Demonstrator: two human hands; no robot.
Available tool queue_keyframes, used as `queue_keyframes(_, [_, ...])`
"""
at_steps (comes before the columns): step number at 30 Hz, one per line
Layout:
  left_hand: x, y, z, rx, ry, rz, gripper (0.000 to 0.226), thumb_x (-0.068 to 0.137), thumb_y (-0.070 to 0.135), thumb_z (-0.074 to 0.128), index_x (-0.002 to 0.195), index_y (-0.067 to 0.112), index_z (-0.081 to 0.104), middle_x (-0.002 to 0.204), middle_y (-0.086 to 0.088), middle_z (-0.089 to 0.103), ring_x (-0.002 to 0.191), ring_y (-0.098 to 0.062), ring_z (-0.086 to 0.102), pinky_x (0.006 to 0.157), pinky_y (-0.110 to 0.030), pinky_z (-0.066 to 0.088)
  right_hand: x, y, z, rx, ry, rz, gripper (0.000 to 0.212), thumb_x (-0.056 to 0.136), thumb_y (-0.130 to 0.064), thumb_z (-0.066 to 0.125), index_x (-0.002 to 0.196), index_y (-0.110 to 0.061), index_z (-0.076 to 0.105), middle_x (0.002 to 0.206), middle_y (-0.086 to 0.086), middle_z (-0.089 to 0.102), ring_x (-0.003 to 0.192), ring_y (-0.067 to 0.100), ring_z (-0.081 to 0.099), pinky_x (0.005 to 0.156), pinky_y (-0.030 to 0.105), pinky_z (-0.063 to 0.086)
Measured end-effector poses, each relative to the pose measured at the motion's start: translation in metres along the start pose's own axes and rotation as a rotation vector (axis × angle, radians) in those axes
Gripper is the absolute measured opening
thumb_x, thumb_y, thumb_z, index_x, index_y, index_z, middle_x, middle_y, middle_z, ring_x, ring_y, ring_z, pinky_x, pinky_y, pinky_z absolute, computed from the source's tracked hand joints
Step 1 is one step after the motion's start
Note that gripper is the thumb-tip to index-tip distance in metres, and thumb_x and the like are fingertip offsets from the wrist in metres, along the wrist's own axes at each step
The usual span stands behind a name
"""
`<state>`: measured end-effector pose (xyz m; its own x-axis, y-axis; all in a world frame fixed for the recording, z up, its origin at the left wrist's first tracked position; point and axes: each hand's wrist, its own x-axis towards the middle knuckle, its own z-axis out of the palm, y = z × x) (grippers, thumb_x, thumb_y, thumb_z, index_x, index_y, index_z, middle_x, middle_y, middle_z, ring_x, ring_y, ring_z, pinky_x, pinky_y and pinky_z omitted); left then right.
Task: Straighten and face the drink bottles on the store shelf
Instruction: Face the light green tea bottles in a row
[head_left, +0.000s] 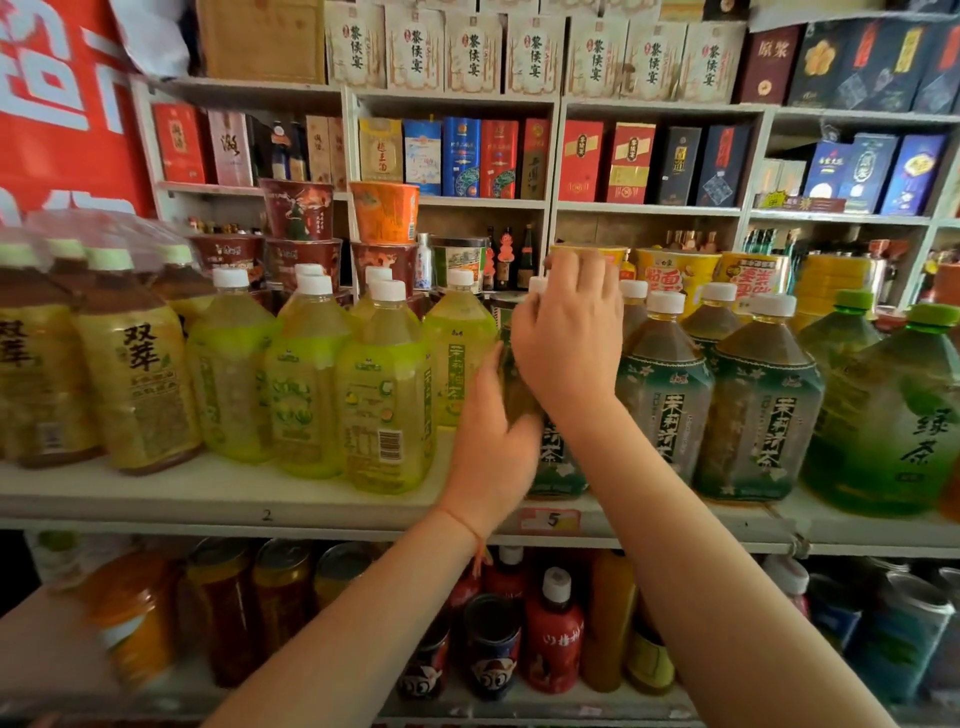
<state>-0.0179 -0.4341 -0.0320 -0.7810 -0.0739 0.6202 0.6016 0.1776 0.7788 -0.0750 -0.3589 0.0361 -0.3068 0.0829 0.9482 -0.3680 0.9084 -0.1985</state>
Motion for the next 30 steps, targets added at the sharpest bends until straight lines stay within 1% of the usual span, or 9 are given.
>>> queue_keyframes(2, [-0.008,-0.001,-0.026,0.228,0.124,0.317,0.054,0.084,-0.009,0.051,0.136,0.007,0.051,0.129,-0.001,0.057,0.122,-0.010,0.053,0.106,-0.023,0.042,-0.008,-0.015,0.004,0.104,0.130,-0.120,0.026,0.085,-0.006,0.052,0.108,0.000,0.061,0.111,0.017,0.060,0.105,0.034,0.055,0.093,0.045,0.047])
queue_keyframes(5, [0.002,-0.014,-0.080,0.494,0.377,0.526,0.040,0.079,-0.006,0.049,0.117,-0.002,0.061,0.115,-0.014,0.059,0.113,-0.028,0.055,0.102,-0.038,0.045,-0.023,-0.046,0.009,0.389,-0.029,-0.168,0.019,0.088,-0.010,0.054,0.106,-0.003,0.060,0.101,0.009,0.059,0.095,0.025,0.053,0.083,0.041,0.049])
queue_keyframes(9, [0.011,-0.035,-0.147,0.648,0.566,0.169,0.041,0.088,0.009,0.057,0.129,0.009,0.055,0.124,-0.014,0.051,0.114,-0.028,0.048,0.094,-0.043,0.047,-0.037,-0.074,0.021,0.646,-0.645,0.219,0.074,0.087,-0.044,0.070,0.146,-0.018,0.031,0.139,0.000,0.044,0.123,0.013,0.044,0.100,0.030,0.043])
queue_keyframes(13, [0.017,-0.040,-0.182,0.747,0.285,0.007,0.069,0.090,0.019,0.068,0.152,0.026,0.039,0.137,-0.014,0.045,0.128,-0.028,0.041,0.097,-0.028,0.031,-0.042,-0.070,0.037,0.813,-0.911,0.448,0.109,0.070,-0.046,0.087,0.151,-0.030,0.016,0.136,0.000,0.055,0.119,0.020,0.058,0.103,0.045,0.050])
queue_keyframes(17, [0.022,-0.042,-0.203,0.868,0.056,0.063,0.094,0.084,0.038,0.076,0.159,0.032,0.020,0.146,-0.011,0.041,0.139,-0.029,0.033,0.108,-0.041,0.036,-0.055,-0.070,0.046,0.838,-0.847,0.444,0.111,0.066,-0.039,0.090,0.147,-0.038,0.014,0.131,-0.001,0.057,0.117,0.019,0.060,0.102,0.047,0.051])
queue_keyframes(20, [0.025,-0.048,-0.210,0.924,0.046,0.119,0.100,0.080,0.046,0.079,0.160,0.028,0.022,0.149,-0.012,0.040,0.140,-0.031,0.036,0.107,-0.045,0.043,-0.066,-0.081,0.045,0.791,-0.652,0.459,0.106,0.058,-0.054,0.087,0.140,-0.046,0.021,0.138,-0.003,0.049,0.123,0.018,0.054,0.103,0.044,0.049])
queue_keyframes(24, [0.028,-0.052,-0.206,0.943,0.089,0.153,0.098,0.074,0.053,0.079,0.156,0.030,0.030,0.146,-0.011,0.045,0.132,-0.029,0.046,0.099,-0.045,0.053,-0.072,-0.101,0.029,0.675,-0.401,0.462,0.098,0.067,-0.050,0.085,0.145,-0.036,0.027,0.138,-0.006,0.039,0.128,0.016,0.042,0.104,0.040,0.044])
queue_keyframes(27, [0.029,-0.048,-0.204,0.910,0.011,0.098,0.086,0.083,0.048,0.071,0.156,0.035,0.028,0.155,-0.009,0.036,0.135,-0.028,0.044,0.107,-0.044,0.048,-0.065,-0.114,0.015,0.677,-0.287,0.476,0.091,0.065,-0.051,0.083,0.140,-0.040,0.032,0.131,-0.008,0.041,0.125,0.017,0.043,0.102,0.044,0.046])
queue_keyframes(30, [0.027,-0.035,-0.221,0.608,-0.050,0.051,0.047,0.100,0.038,0.054,0.146,0.039,0.045,0.150,0.001,0.044,0.132,-0.019,0.047,0.111,-0.044,0.043,-0.054,-0.131,0.009,0.783,-0.282,0.536,0.090,0.057,-0.060,0.082,0.131,-0.050,0.033,0.130,-0.006,0.049,0.119,0.021,0.055,0.096,0.050,0.051])
